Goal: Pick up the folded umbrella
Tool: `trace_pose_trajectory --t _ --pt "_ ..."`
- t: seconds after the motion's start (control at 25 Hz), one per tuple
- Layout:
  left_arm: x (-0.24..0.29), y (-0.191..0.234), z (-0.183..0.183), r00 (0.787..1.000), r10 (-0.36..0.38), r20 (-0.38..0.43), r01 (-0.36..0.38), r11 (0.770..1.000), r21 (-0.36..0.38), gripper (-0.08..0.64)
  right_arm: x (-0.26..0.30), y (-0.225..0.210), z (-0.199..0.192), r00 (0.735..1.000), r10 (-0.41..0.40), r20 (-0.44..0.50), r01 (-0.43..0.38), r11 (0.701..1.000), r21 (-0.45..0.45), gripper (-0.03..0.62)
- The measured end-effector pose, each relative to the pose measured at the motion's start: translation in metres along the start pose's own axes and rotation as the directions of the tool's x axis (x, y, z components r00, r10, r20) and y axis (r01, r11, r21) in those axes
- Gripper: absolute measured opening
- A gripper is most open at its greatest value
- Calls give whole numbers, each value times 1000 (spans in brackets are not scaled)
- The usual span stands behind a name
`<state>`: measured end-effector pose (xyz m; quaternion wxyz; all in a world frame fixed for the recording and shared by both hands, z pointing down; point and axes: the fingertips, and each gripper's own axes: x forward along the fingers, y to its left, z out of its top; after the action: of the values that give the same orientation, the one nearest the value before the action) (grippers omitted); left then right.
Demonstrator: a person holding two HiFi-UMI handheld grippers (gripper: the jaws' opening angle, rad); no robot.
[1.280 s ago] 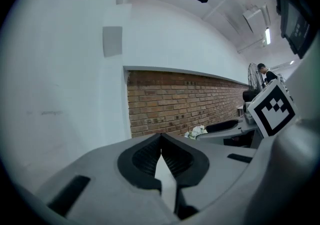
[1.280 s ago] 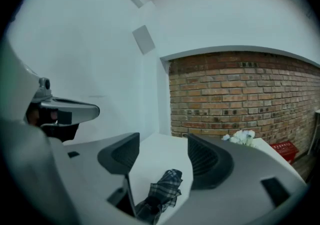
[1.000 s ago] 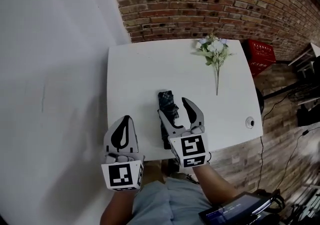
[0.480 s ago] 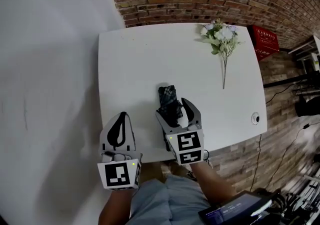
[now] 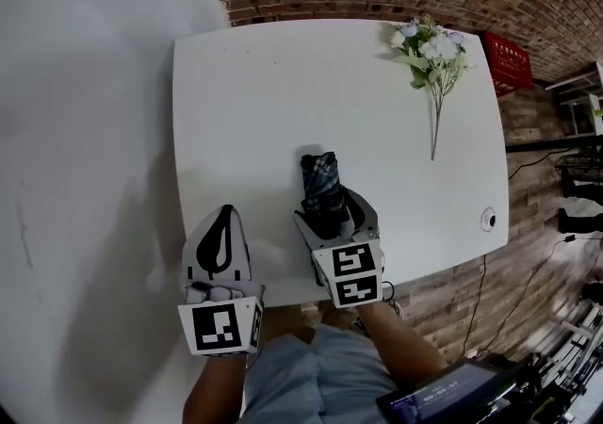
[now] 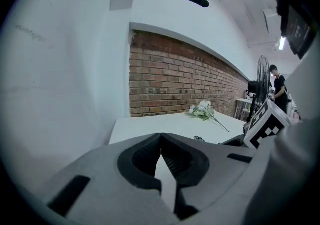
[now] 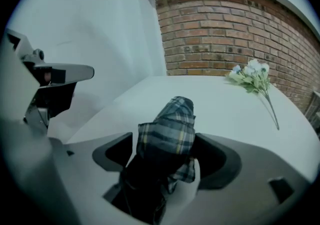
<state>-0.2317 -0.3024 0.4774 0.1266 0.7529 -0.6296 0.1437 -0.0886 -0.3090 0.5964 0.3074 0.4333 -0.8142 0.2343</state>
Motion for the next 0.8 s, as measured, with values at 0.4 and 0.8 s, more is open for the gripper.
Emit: trace_pose_trajectory --t 0.4,0.8 --pt "10 1 -7 1000 -11 -6 11 1000 -11 6 11 2 -14 996 26 -81 -20 997 78 399" --pt "8 5 -6 1000 -9 -1 9 1000 -10 6 13 5 -15 994 16 -104 -12 999 41 348"
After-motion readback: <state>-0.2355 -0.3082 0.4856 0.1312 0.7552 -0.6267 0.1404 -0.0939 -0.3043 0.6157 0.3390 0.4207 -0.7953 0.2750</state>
